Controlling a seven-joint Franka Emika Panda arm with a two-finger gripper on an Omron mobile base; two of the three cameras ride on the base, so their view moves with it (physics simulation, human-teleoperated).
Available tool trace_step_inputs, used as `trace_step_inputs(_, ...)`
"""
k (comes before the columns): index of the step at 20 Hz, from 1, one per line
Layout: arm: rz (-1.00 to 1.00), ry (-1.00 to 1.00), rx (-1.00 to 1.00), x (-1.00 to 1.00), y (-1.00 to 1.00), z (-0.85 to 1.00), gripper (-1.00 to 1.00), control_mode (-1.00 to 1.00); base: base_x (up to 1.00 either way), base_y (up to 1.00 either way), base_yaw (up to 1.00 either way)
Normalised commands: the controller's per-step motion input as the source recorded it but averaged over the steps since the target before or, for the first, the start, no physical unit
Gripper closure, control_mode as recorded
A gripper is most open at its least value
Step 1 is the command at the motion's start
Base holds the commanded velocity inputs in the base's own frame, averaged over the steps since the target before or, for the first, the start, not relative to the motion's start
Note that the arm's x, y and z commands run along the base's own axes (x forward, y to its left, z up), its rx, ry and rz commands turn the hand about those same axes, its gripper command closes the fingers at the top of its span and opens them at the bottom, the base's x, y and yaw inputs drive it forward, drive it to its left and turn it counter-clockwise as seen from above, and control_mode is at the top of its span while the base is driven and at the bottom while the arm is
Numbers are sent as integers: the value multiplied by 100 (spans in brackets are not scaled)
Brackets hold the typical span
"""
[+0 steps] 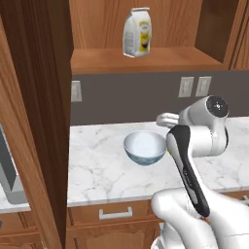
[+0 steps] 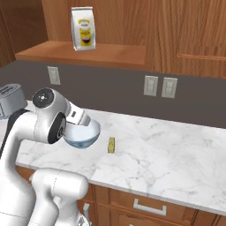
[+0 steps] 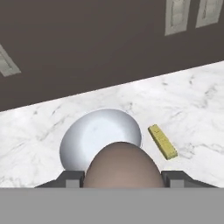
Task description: Pick the egg and butter from the fridge and place them by the bowl for mixing.
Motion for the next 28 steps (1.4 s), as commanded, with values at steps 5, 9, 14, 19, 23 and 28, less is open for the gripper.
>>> trace_step_inputs(5, 0, 7, 9, 33, -35, -25, 100, -100, 0, 0, 0)
trace_step_inputs(9, 0, 7, 2, 14, -40, -29, 100, -100, 0, 0, 0)
trace_step_inputs(14, -1, 4, 0, 0, -44, -44, 100, -100, 0, 0, 0)
trace_step_inputs(19, -4, 1, 0, 6, -35, -62, 100, -100, 0, 0, 0)
trace_step_inputs(23, -7, 0, 0, 14, -19, -79, 100, -100, 0, 0, 0)
trace_step_inputs(28, -5, 4, 0, 33, -8, -67, 100, -100, 0, 0, 0)
